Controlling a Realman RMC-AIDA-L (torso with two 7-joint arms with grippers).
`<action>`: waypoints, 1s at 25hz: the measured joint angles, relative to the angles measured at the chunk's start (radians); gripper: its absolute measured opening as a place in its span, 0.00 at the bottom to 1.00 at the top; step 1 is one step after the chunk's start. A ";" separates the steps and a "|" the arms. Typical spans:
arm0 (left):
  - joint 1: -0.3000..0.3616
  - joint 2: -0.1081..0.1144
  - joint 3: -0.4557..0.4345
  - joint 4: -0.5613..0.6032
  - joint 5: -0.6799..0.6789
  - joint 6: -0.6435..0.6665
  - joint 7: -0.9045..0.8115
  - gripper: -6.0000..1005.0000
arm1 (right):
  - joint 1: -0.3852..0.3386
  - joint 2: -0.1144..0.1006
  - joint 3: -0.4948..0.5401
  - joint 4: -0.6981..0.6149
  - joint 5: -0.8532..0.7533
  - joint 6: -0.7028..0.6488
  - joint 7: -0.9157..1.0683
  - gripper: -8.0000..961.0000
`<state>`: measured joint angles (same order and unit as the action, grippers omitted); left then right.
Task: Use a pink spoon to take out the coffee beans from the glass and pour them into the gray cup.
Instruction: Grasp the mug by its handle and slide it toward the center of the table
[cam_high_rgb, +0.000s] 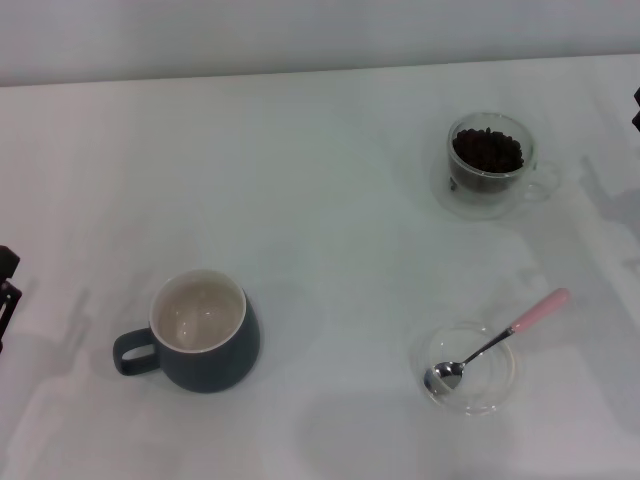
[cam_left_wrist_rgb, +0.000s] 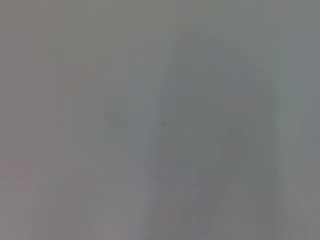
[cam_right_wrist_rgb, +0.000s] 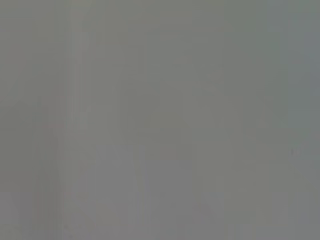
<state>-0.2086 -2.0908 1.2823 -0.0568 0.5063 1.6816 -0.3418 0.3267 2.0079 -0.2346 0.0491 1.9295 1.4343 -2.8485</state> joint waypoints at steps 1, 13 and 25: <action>0.000 0.000 0.000 0.000 0.000 -0.002 0.000 0.63 | 0.000 0.000 0.000 0.000 0.000 0.000 0.000 0.86; 0.000 0.001 0.002 0.000 0.000 -0.004 0.001 0.62 | 0.000 0.000 0.000 0.002 0.000 -0.003 0.002 0.86; 0.028 -0.001 0.009 -0.040 0.095 -0.002 0.003 0.63 | 0.002 -0.002 0.003 -0.040 0.011 -0.003 0.002 0.86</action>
<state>-0.1804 -2.0922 1.2916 -0.0965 0.6016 1.6791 -0.3392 0.3287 2.0062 -0.2317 0.0095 1.9402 1.4311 -2.8470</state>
